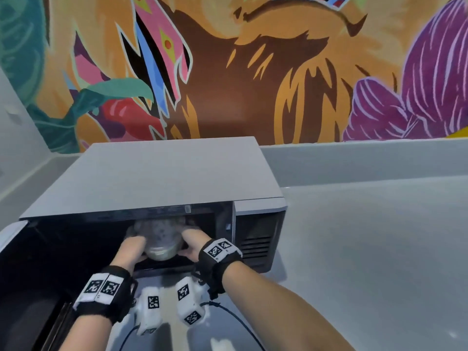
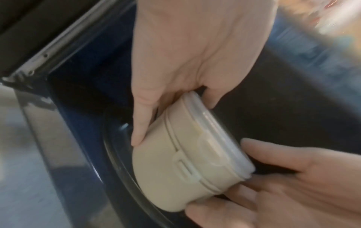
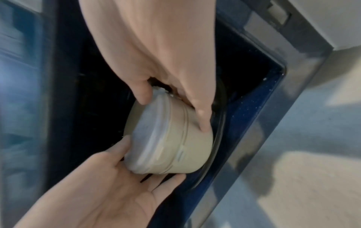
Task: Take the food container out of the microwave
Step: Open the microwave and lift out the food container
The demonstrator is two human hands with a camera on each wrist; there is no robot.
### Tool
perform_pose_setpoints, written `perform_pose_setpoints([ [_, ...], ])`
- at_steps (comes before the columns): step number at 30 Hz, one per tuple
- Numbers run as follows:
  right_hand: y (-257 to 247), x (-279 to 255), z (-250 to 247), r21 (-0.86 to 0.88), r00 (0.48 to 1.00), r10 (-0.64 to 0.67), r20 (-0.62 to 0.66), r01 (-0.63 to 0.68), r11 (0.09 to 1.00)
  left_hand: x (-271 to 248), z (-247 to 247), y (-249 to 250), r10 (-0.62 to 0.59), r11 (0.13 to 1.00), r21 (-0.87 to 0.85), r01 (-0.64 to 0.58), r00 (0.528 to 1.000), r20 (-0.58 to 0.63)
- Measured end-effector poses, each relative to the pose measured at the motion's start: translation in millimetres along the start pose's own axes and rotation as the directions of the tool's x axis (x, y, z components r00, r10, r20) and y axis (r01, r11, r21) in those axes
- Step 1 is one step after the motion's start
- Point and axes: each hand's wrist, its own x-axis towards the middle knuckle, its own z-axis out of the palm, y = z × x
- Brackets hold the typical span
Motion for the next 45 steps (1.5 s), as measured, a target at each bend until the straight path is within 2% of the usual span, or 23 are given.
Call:
perform_pose_setpoints([
  [2,4.8,-9.5,1.1,0.143,0.999,0.037,0.023,-0.04,0.989,-22.2,-1.9,-5.0,0.031,0.999,0.013,-0.031,0.999,-0.036],
  [7,32.7,-65.1,-12.3,0.059,0.996,-0.025,0.084,0.021,0.998,-124.3,9.0,-18.0,0.169,0.986,0.001,-0.169,0.986,-0.001],
  [8,46.5,-78.6,-25.5,0.037,0.994,-0.015,0.106,0.011,0.999,-148.4,18.6,-23.3,0.169,0.985,-0.039,-0.169,0.985,0.011],
  [11,90.0,-114.3,-61.7,-0.004,0.993,0.066,0.1,-0.065,0.998,-193.1,47.9,-52.3,0.063,0.993,-0.1,-0.059,0.997,0.041],
  [12,104.8,-127.6,-76.7,0.003,0.992,0.094,0.082,-0.095,0.996,-201.9,60.2,-66.3,0.029,0.997,-0.077,-0.025,0.998,0.052],
  [15,138.8,-170.4,-129.5,0.044,0.99,0.141,-0.02,-0.14,0.989,-222.6,107.8,-101.3,-0.023,0.999,0.039,0.015,0.977,0.211],
  [17,152.7,-197.1,-171.2,0.055,0.988,0.11,-0.113,-0.104,0.993,-242.7,147.4,-108.5,-0.021,0.999,0.031,0.012,0.951,0.307],
  [20,162.4,-227.5,-230.9,0.049,0.963,0.066,-0.262,-0.055,0.997,-266.9,214.5,-109.3,-0.116,0.992,0.004,0.124,0.918,0.38],
  [23,163.0,-247.4,-282.1,0.042,0.926,0.047,-0.375,-0.034,0.999,-275.3,274.2,-108.7,-0.125,0.991,0.023,0.13,0.863,0.489],
  [27,156.3,-258.9,-335.3,0.066,0.894,0.094,-0.438,-0.072,0.995,-281.2,328.3,-103.6,-0.18,0.981,0.052,0.184,0.794,0.58],
  [33,146.3,-252.8,-364.6,0.058,0.894,0.128,-0.43,-0.114,0.992,-284.9,350.6,-98.5,-0.117,0.991,0.019,0.131,0.798,0.591],
  [39,151.6,-246.3,-360.4,0.077,0.876,0.126,-0.465,-0.102,0.992,-277.5,345.4,-97.5,-0.082,0.997,0.043,0.071,0.768,0.635],
  [45,151.7,-245.7,-355.6,0.102,0.863,0.125,-0.49,-0.085,0.991,-237.0,360.8,-131.4,-0.084,0.993,0.116,0.013,0.764,0.64],
])
